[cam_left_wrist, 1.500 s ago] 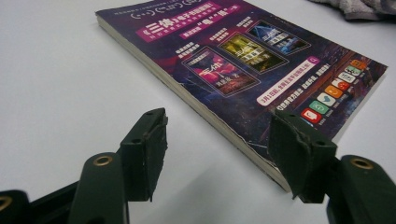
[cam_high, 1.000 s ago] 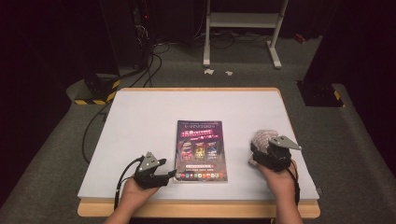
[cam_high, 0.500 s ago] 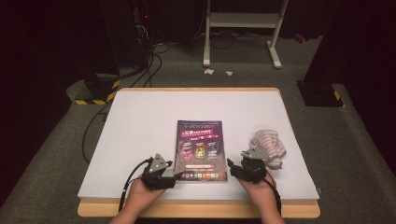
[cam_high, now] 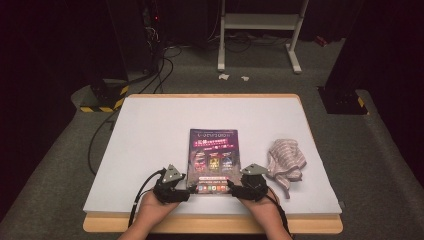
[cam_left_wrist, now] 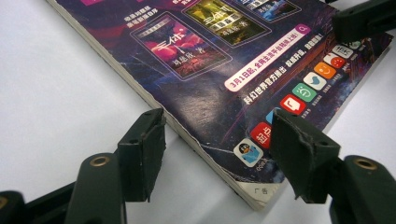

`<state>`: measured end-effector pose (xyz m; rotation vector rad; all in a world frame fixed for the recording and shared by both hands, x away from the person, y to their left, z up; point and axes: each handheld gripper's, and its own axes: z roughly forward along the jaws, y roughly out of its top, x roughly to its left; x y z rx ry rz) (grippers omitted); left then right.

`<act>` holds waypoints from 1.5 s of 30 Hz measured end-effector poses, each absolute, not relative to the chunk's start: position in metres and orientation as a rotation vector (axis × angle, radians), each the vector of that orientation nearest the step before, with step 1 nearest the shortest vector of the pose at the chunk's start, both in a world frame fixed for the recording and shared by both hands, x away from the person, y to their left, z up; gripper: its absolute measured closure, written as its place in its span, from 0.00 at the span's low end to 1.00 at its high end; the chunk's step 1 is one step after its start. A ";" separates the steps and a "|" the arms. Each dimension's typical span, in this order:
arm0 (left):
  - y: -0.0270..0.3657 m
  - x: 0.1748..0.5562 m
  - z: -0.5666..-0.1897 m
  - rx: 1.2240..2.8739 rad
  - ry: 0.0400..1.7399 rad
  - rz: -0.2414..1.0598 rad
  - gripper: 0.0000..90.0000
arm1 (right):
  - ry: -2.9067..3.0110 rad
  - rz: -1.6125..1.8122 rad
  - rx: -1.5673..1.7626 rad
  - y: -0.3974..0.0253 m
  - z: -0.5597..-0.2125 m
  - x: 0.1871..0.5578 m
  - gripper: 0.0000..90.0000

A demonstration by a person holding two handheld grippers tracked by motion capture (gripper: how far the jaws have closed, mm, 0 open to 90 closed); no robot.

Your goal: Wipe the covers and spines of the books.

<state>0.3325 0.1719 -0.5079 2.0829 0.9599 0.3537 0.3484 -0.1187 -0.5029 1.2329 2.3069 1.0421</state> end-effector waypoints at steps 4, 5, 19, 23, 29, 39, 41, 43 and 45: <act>0.173 0.334 -0.509 2.069 0.980 0.328 0.40 | 2.316 1.048 1.254 -0.118 -0.506 0.350 0.33; 0.173 0.334 -0.509 2.069 0.980 0.328 0.40 | 2.314 1.053 1.269 -0.118 -0.506 0.350 0.33; 0.171 0.334 -0.508 2.072 0.977 0.301 0.46 | 2.287 1.072 1.345 -0.115 -0.507 0.351 0.31; 0.169 0.333 -0.509 2.070 0.980 0.308 0.46 | 2.274 1.121 1.391 -0.119 -0.506 0.352 0.34; 0.170 0.333 -0.509 2.071 0.980 0.314 0.47 | 2.242 1.114 1.359 -0.115 -0.502 0.348 0.34; 0.171 0.331 -0.508 2.076 0.987 0.326 0.47 | 2.173 1.294 1.223 -0.100 -0.475 0.334 0.36; 0.172 0.331 -0.508 2.075 0.991 0.326 0.47 | 2.184 1.308 1.208 -0.097 -0.473 0.332 0.36; 0.173 0.331 -0.508 2.074 0.992 0.326 0.47 | 2.209 1.312 1.174 -0.089 -0.471 0.329 0.39; 0.173 0.330 -0.508 2.073 0.993 0.331 0.47 | 2.237 1.273 1.141 -0.078 -0.472 0.325 0.35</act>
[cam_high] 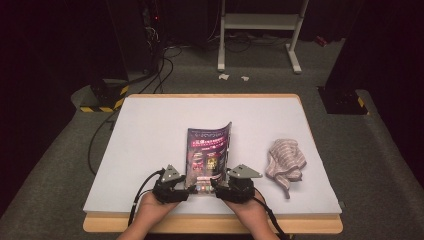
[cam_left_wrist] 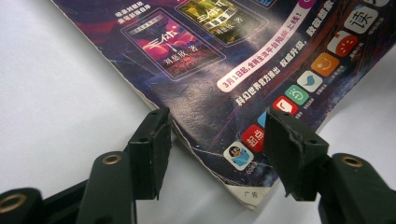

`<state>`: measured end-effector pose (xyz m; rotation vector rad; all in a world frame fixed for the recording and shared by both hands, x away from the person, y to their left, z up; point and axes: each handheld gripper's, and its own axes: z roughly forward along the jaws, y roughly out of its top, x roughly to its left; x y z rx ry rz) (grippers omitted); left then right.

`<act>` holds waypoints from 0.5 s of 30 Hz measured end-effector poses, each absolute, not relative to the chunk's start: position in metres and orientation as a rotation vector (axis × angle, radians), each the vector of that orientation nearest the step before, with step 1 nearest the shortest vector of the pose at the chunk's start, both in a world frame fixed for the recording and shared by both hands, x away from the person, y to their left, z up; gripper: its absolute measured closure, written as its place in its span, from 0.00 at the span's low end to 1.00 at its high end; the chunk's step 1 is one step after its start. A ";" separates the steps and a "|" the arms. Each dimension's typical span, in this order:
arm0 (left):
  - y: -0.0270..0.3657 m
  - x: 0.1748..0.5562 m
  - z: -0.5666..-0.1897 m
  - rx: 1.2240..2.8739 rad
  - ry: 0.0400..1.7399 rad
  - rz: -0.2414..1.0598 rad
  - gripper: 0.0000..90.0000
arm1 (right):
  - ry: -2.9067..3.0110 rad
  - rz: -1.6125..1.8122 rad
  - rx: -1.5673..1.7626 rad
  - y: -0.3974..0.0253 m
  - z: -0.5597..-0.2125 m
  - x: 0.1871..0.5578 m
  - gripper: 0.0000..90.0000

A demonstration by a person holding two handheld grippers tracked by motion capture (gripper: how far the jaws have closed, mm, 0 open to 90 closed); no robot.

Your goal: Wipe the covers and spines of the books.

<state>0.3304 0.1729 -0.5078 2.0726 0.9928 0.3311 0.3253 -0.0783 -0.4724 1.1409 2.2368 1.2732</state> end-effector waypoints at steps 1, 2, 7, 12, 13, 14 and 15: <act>0.173 0.330 -0.508 2.073 0.993 0.331 0.47 | 2.237 1.273 1.141 -0.078 -0.472 0.325 0.35; 0.173 0.330 -0.508 2.068 0.995 0.333 0.47 | 2.233 1.253 1.131 -0.077 -0.473 0.325 0.35; 0.172 0.329 -0.508 2.070 0.990 0.346 0.46 | 2.222 1.251 1.162 -0.079 -0.474 0.327 0.35; 0.172 0.328 -0.508 2.071 0.987 0.363 0.46 | 2.220 1.230 1.156 -0.079 -0.477 0.328 0.37; 0.171 0.327 -0.508 2.073 0.983 0.367 0.46 | 2.212 1.229 1.156 -0.079 -0.479 0.328 0.38; 0.171 0.327 -0.508 2.073 0.983 0.367 0.46 | 2.212 1.229 1.156 -0.079 -0.479 0.328 0.38; 0.172 0.327 -0.508 2.074 0.979 0.369 0.46 | 2.208 1.228 1.151 -0.080 -0.480 0.328 0.40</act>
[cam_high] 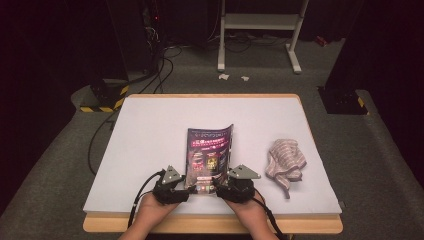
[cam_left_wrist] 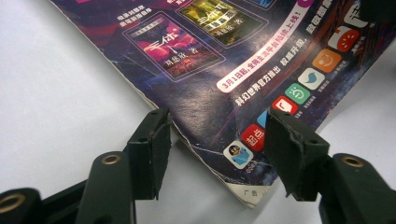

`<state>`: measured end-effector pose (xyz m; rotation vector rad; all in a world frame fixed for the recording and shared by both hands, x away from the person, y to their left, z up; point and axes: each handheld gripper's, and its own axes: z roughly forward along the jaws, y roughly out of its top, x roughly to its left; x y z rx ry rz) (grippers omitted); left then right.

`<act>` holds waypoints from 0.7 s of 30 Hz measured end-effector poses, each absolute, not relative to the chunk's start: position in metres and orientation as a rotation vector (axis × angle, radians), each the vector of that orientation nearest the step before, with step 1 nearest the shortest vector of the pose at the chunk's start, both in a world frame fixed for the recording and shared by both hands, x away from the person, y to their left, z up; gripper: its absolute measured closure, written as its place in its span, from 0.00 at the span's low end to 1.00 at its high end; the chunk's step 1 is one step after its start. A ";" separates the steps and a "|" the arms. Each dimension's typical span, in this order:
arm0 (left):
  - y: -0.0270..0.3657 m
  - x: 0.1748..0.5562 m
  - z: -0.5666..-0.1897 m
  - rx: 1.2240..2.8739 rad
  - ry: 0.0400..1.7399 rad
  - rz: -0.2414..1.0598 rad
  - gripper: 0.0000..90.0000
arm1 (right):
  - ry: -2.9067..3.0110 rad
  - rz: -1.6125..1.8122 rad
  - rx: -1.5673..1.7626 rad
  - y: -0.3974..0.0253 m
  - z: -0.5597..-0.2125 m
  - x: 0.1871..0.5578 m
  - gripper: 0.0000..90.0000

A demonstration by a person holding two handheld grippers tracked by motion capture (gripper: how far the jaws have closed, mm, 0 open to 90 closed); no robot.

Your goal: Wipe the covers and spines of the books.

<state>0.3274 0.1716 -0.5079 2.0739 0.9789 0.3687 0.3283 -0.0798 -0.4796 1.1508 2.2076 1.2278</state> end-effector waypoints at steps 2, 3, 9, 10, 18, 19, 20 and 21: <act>0.173 0.328 -0.508 2.078 0.974 0.364 0.46 | 2.196 1.240 1.170 -0.081 -0.482 0.330 0.42; 0.173 0.328 -0.508 2.078 0.974 0.364 0.46 | 2.196 1.240 1.170 -0.081 -0.482 0.330 0.42; 0.175 0.326 -0.506 2.090 0.961 0.368 0.45 | 2.169 1.207 1.151 -0.082 -0.486 0.328 0.47; 0.176 0.326 -0.505 2.091 0.963 0.372 0.45 | 2.169 1.207 1.151 -0.082 -0.486 0.328 0.47; 0.189 0.322 -0.498 2.045 0.972 0.391 0.45 | 2.147 1.165 1.151 -0.083 -0.488 0.326 0.51; 0.189 0.322 -0.498 2.046 0.973 0.394 0.45 | 2.143 1.161 1.152 -0.083 -0.489 0.327 0.52; 0.189 0.322 -0.498 2.046 0.973 0.394 0.45 | 2.140 1.157 1.154 -0.083 -0.489 0.327 0.53; 0.191 0.322 -0.498 2.050 0.973 0.393 0.45 | 2.140 1.157 1.154 -0.083 -0.489 0.327 0.53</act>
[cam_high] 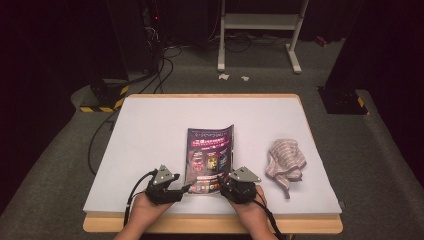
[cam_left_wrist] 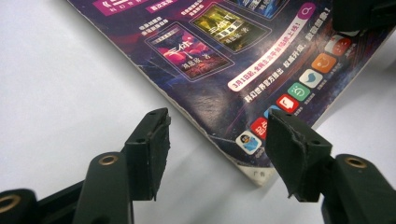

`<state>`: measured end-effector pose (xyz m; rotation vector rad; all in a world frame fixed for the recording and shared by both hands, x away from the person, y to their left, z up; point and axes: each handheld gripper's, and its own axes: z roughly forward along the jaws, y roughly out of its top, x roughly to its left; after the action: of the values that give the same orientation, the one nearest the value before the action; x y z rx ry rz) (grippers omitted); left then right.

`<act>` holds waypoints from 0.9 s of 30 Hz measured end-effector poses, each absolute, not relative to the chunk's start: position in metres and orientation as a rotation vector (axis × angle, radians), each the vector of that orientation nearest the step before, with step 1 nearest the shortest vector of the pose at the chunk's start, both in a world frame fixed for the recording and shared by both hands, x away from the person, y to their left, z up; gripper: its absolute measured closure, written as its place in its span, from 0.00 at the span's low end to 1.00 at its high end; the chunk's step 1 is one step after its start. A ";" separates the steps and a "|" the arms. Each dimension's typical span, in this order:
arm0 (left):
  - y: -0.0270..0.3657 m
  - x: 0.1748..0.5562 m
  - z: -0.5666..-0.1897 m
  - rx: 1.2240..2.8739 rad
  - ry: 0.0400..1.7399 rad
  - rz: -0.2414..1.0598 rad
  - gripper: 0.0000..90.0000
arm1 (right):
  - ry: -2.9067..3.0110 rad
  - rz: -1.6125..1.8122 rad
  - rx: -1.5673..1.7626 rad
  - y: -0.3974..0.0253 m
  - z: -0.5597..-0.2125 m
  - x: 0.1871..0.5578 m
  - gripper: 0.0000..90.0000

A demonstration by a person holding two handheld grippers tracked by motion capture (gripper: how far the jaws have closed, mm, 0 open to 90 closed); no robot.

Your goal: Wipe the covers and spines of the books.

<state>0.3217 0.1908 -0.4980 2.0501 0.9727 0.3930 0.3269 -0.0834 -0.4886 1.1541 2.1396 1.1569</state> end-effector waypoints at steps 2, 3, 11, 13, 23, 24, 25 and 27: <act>0.192 0.322 -0.498 2.043 0.981 0.391 0.45 | 2.133 1.152 1.164 -0.085 -0.489 0.328 0.55; 0.193 0.322 -0.499 2.043 0.982 0.392 0.45 | 2.132 1.152 1.163 -0.086 -0.489 0.328 0.56; 0.197 0.323 -0.499 2.037 0.998 0.394 0.45 | 2.099 1.139 1.207 -0.095 -0.491 0.336 0.70; 0.198 0.324 -0.500 2.039 1.002 0.392 0.45 | 2.099 1.143 1.222 -0.098 -0.492 0.339 0.72; 0.201 0.325 -0.502 2.047 1.006 0.406 0.46 | 2.051 1.174 1.248 -0.108 -0.491 0.346 0.80; 0.201 0.325 -0.503 2.047 1.009 0.412 0.46 | 2.043 1.180 1.254 -0.110 -0.490 0.348 0.81; 0.201 0.325 -0.503 2.044 1.012 0.416 0.46 | 2.038 1.189 1.265 -0.113 -0.489 0.349 0.82; 0.203 0.326 -0.503 2.035 1.012 0.417 0.46 | 2.033 1.204 1.282 -0.118 -0.488 0.353 0.83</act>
<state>0.3257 0.2025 -0.5030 2.0349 1.0119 0.4171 0.3528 -0.1181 -0.4884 1.2817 2.0329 1.2041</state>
